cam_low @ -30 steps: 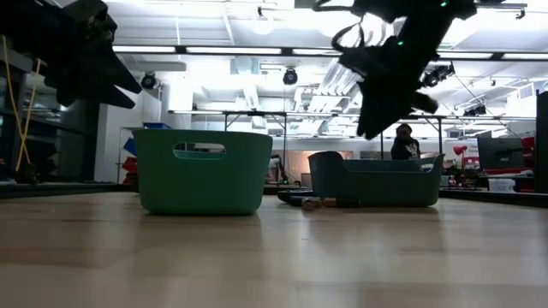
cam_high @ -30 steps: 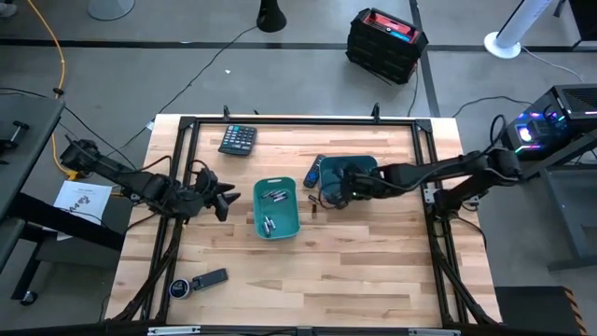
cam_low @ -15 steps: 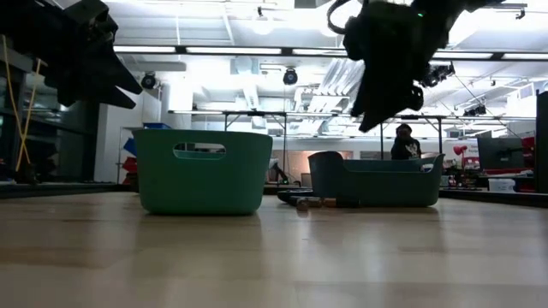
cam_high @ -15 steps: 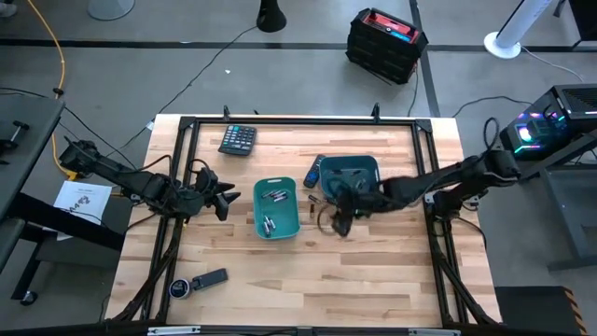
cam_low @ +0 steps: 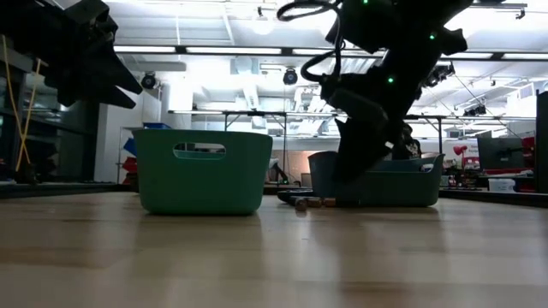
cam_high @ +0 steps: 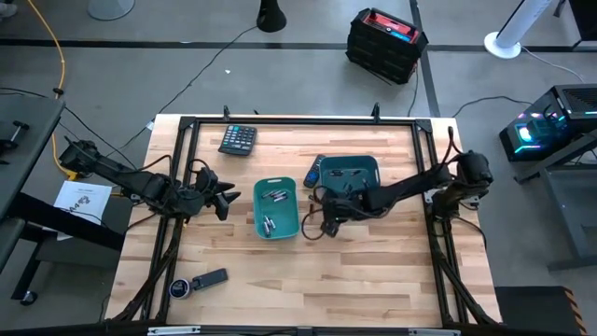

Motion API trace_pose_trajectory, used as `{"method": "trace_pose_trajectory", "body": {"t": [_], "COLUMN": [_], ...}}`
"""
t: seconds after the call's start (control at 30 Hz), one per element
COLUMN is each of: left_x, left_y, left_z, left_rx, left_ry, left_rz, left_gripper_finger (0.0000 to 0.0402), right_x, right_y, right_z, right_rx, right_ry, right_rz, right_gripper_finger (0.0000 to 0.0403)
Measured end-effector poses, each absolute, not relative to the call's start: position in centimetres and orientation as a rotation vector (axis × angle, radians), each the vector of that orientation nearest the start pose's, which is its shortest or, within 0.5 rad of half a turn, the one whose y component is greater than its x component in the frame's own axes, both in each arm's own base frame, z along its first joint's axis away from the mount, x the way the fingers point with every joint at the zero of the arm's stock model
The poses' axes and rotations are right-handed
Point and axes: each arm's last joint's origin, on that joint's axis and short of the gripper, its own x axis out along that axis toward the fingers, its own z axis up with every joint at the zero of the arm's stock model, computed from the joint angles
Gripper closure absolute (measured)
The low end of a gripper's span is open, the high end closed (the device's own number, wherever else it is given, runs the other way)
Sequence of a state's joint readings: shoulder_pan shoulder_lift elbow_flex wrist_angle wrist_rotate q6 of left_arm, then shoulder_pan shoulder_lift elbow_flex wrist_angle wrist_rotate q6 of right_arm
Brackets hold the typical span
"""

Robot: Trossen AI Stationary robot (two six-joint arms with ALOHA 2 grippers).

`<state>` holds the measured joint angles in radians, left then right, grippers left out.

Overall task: Sort batteries
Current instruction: Put the black battery into the blue bin

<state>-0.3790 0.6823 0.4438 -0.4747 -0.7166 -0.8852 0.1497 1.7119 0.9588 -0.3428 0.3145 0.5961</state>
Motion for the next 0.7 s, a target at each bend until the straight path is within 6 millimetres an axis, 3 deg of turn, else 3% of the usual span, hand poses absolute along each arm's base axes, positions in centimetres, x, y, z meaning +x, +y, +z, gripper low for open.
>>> {"method": "trace_pose_trajectory", "body": {"t": [0.4, 0.53, 0.7], "left_x": [13.2, 13.2, 13.2], "left_y": [-3.2, -3.2, -3.2], "left_z": [21.2, 21.1, 21.1], "left_rx": [-0.476, -0.476, -0.475], "left_ry": [0.419, 0.421, 0.425], "left_rz": [0.555, 0.556, 0.556], "left_gripper_finger": [0.0220, 0.0220, 0.0220], "right_x": [31.6, 32.3, 32.5], "right_y": [0.1, -0.1, -0.1], "right_z": [16.4, 16.5, 14.9], "right_rx": [0.183, 0.194, 0.178], "right_ry": [1.007, 0.982, 1.043], "right_rz": [-0.470, -0.368, -0.351], "right_gripper_finger": [0.0220, 0.0220, 0.0220]}}
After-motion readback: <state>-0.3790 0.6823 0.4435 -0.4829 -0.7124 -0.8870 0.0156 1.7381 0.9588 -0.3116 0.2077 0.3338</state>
